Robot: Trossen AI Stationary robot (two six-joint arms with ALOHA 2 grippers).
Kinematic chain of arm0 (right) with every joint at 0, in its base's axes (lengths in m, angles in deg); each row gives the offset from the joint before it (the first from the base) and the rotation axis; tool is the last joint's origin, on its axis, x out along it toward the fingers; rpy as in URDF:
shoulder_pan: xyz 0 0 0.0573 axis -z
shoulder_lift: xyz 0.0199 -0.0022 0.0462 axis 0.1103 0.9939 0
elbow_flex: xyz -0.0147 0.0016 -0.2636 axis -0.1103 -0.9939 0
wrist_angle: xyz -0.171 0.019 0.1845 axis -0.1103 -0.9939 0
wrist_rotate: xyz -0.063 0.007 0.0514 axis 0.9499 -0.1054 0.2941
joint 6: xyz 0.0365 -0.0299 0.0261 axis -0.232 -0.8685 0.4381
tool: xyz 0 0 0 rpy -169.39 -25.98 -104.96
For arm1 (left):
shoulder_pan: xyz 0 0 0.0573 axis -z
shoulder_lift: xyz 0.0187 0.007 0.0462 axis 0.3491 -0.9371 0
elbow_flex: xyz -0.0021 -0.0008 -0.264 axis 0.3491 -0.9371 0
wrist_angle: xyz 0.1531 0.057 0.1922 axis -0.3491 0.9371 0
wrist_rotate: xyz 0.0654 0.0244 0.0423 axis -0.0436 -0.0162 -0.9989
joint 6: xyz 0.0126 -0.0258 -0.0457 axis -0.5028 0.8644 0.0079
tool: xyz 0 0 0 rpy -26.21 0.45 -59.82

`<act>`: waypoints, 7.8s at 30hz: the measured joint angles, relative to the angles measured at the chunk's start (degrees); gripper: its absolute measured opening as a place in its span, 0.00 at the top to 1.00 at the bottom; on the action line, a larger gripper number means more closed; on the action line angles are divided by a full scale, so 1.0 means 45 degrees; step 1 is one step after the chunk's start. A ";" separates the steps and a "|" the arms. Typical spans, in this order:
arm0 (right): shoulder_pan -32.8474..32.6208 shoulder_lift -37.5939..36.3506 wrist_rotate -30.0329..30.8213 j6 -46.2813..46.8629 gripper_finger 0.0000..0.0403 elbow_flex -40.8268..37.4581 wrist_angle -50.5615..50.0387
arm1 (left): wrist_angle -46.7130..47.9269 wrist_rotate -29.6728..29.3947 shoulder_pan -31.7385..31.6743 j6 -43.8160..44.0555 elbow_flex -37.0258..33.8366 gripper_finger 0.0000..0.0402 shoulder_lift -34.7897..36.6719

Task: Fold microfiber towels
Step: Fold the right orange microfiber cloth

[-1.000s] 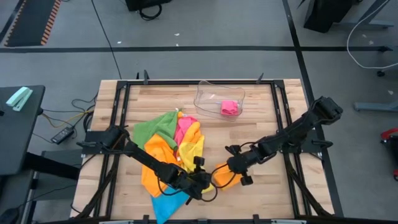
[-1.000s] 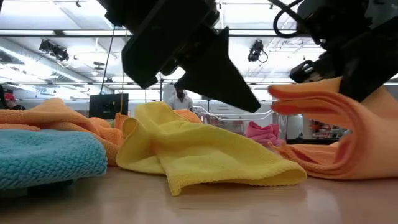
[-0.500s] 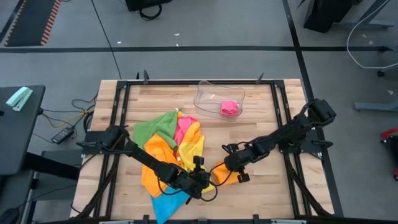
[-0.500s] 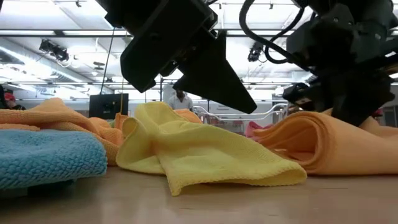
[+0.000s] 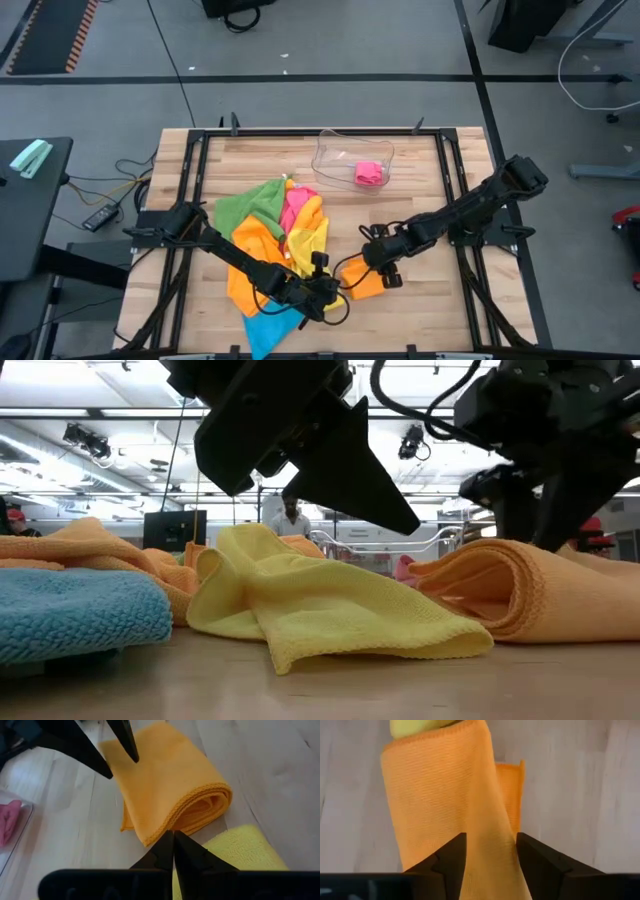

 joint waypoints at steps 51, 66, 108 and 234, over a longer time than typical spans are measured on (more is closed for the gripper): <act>-0.2536 -0.0060 0.2689 0.2798 0.54 -0.2000 0.2623 | -0.4027 0.3374 -0.0661 -0.0125 0.0016 0.61 -0.0612; -0.3673 -0.2239 0.3774 0.3026 0.54 -0.1763 0.1384 | -0.4266 0.4456 -0.1258 -0.1259 -0.0009 0.34 -0.1749; -0.5475 0.2965 0.7519 -0.0879 0.21 0.0058 0.0885 | -0.3051 0.4099 -0.1292 -0.0792 0.0008 0.44 -0.1802; -0.3786 -0.0172 0.4012 0.4929 0.66 0.2685 -0.3227 | -0.3403 0.5074 -0.2556 0.2448 0.0005 0.96 -0.0289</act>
